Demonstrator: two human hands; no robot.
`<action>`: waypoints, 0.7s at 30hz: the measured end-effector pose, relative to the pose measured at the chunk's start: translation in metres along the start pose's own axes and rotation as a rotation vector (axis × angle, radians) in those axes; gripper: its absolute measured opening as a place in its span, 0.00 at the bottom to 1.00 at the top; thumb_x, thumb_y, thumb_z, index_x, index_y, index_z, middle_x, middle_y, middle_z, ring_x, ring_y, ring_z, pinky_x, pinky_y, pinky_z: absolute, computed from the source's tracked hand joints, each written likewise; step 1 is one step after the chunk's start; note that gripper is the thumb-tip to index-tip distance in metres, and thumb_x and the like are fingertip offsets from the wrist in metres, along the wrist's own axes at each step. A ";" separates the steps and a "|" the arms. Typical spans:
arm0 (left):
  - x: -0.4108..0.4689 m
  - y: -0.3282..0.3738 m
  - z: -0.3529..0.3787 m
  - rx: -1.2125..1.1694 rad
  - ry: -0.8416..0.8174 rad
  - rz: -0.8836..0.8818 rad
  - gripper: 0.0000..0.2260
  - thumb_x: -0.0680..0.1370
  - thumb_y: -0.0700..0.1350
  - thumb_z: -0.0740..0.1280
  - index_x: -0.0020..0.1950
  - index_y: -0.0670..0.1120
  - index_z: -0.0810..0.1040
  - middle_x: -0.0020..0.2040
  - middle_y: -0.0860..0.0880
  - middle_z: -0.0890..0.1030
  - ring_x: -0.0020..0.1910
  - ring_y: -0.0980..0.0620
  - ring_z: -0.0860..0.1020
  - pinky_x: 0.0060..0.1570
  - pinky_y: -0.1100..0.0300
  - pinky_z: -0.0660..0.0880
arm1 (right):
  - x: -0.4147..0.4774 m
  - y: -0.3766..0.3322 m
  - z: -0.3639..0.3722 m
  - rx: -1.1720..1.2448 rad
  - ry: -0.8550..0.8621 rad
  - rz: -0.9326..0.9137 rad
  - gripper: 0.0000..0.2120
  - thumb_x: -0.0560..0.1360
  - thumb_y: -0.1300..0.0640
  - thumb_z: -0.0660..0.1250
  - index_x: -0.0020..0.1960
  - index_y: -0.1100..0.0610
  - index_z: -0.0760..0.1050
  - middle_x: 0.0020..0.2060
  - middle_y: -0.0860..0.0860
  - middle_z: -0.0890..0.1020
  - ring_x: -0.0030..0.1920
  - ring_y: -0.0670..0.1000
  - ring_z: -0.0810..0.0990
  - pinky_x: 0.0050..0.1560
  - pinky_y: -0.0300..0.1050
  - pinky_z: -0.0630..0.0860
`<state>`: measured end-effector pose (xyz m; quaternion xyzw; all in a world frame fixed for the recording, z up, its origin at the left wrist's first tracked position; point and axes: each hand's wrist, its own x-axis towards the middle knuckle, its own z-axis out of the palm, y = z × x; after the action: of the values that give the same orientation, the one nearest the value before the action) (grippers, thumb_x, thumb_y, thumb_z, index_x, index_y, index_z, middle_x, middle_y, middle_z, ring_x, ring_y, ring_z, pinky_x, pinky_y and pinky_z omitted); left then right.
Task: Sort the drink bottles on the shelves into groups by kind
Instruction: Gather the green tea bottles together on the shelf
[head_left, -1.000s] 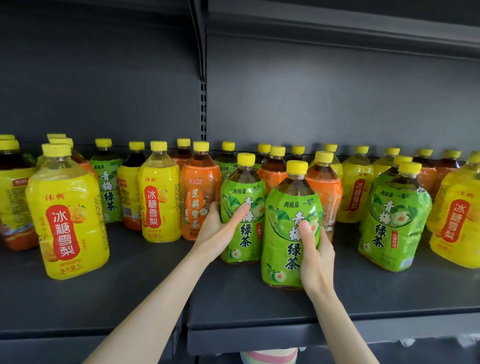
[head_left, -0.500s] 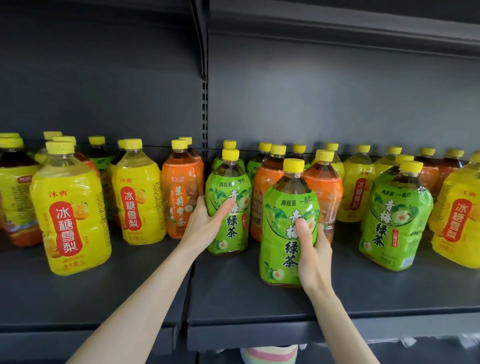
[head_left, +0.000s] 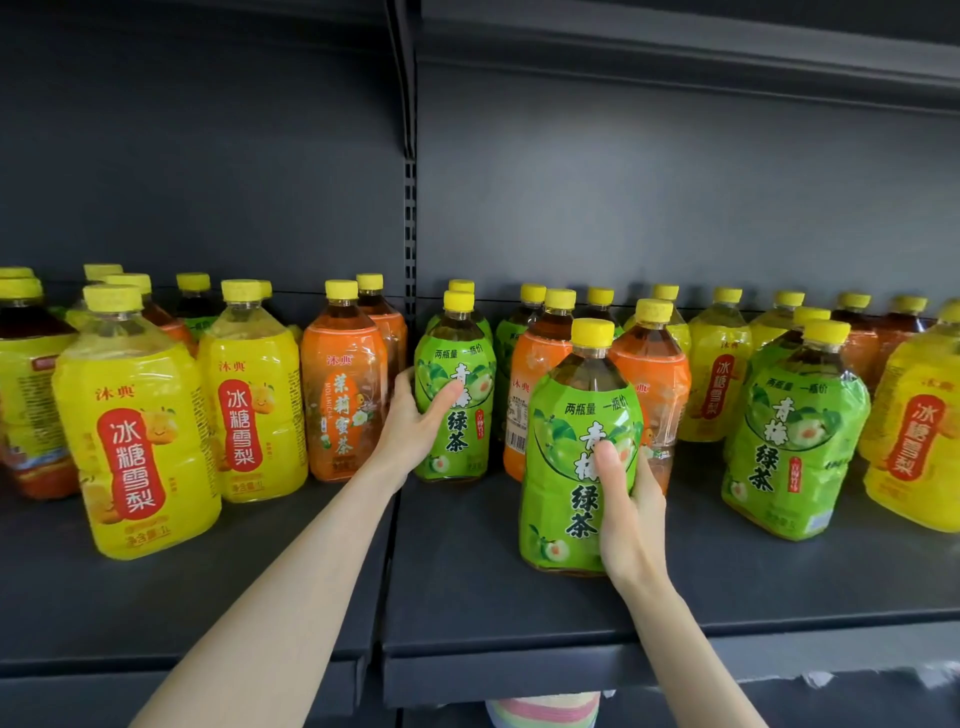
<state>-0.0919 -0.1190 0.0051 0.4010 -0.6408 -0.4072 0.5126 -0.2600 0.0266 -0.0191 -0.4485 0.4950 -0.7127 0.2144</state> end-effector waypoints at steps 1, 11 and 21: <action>0.004 -0.003 0.001 0.011 0.021 -0.002 0.38 0.68 0.67 0.67 0.71 0.50 0.60 0.65 0.48 0.72 0.62 0.49 0.74 0.59 0.49 0.74 | 0.000 0.000 0.000 0.001 -0.003 -0.003 0.26 0.64 0.31 0.62 0.56 0.44 0.76 0.51 0.42 0.84 0.52 0.41 0.81 0.52 0.39 0.75; 0.015 -0.014 0.008 -0.062 -0.031 0.056 0.26 0.79 0.50 0.62 0.74 0.48 0.58 0.60 0.53 0.72 0.51 0.66 0.73 0.40 0.76 0.72 | 0.003 0.004 0.003 -0.006 -0.019 -0.030 0.26 0.66 0.32 0.61 0.57 0.45 0.76 0.50 0.39 0.84 0.52 0.40 0.81 0.51 0.36 0.75; 0.007 -0.004 0.013 -0.049 -0.039 0.015 0.29 0.78 0.55 0.61 0.76 0.48 0.55 0.63 0.53 0.70 0.61 0.55 0.71 0.41 0.74 0.72 | 0.001 0.004 0.001 -0.025 -0.069 -0.013 0.23 0.68 0.35 0.61 0.57 0.45 0.75 0.51 0.40 0.83 0.51 0.38 0.81 0.46 0.29 0.74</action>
<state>-0.1058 -0.1256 0.0018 0.3755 -0.6436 -0.4267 0.5125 -0.2604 0.0233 -0.0220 -0.4786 0.4934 -0.6919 0.2207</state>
